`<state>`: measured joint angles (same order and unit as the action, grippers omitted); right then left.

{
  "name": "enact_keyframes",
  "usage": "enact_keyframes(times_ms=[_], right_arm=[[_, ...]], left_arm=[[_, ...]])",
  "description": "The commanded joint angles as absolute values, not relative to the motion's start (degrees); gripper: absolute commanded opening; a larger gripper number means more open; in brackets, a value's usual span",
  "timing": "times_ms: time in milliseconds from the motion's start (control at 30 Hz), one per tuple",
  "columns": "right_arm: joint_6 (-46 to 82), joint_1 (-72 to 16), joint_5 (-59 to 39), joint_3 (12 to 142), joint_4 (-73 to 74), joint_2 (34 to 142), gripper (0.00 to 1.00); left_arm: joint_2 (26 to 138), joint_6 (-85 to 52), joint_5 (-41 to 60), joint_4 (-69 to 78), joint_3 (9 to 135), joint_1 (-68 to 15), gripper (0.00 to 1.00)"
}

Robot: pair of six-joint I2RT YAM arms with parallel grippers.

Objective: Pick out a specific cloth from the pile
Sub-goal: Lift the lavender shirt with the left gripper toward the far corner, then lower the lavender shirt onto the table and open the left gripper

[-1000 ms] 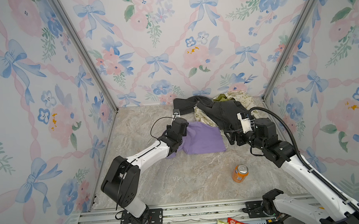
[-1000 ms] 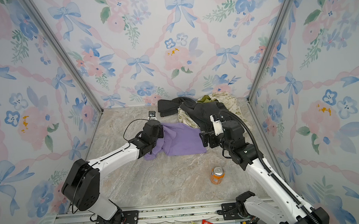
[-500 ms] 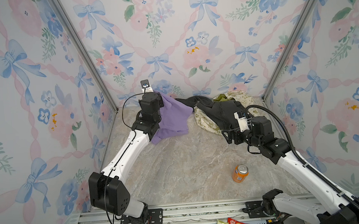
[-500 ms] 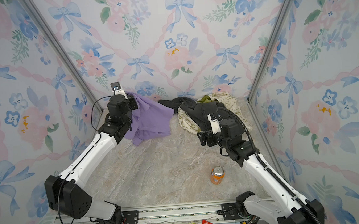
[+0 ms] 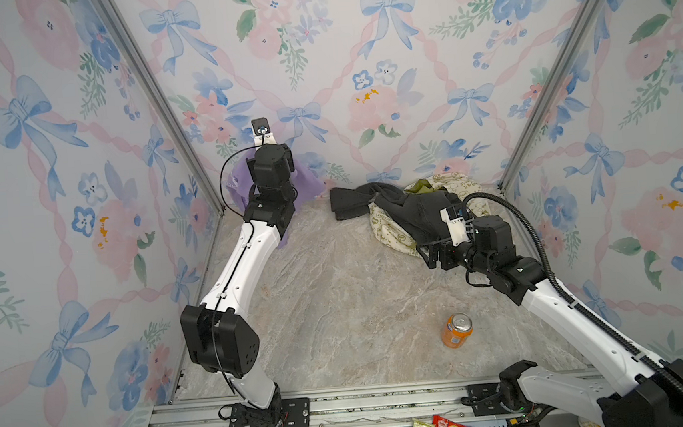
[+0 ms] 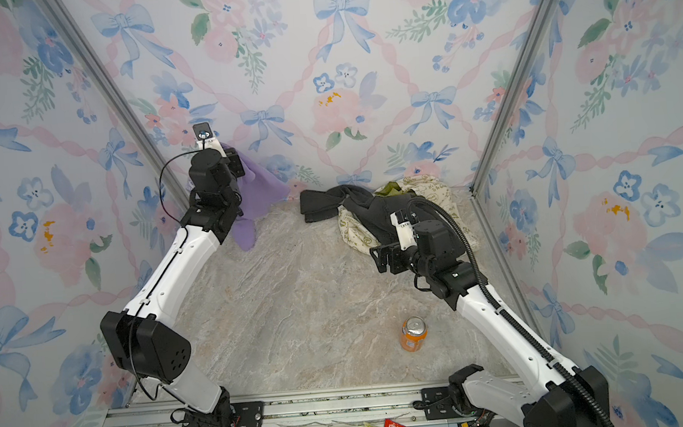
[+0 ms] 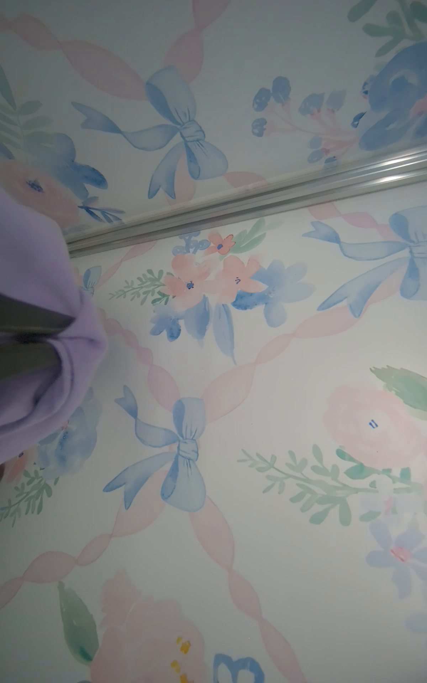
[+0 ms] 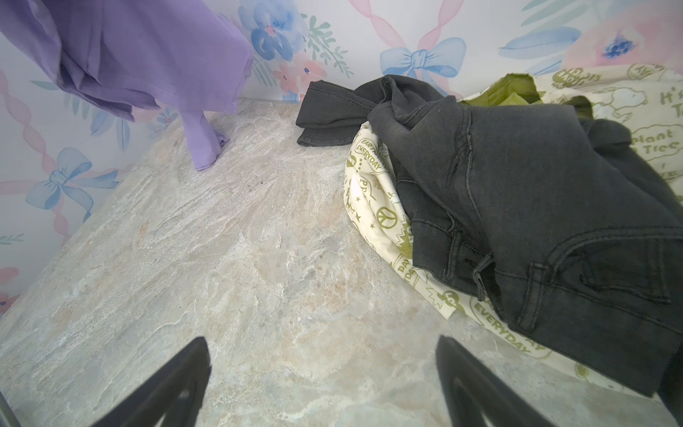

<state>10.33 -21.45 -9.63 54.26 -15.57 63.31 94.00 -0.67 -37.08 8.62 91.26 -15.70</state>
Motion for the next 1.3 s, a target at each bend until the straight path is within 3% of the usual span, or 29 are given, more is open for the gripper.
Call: enact_keyframes(times_ms=[0, 333, 933, 1067, 1267], right_arm=[[11.30, -21.09, -11.04, 53.88, -14.88, 62.84, 0.97], [10.41, -21.09, -12.08, 52.57, -17.18, 61.92, 0.97], [9.60, -21.10, -11.95, 48.75, -17.88, 60.95, 0.97], [9.24, -21.10, -11.26, 48.25, -17.84, 60.82, 0.97], [9.07, -21.01, -10.99, 47.95, -17.49, 60.44, 0.97]], left_arm=[[89.61, -4.67, -38.52, 15.36, 78.41, -15.23, 0.00], [79.65, -19.94, -33.79, 18.08, 48.60, -15.35, 0.00], [68.17, -34.36, -36.09, 18.11, 21.53, -23.18, 0.01], [65.47, -36.88, -34.80, 18.10, 17.93, -23.99, 0.09], [56.36, -35.56, -33.61, 13.10, 19.06, -24.85, 0.51]])
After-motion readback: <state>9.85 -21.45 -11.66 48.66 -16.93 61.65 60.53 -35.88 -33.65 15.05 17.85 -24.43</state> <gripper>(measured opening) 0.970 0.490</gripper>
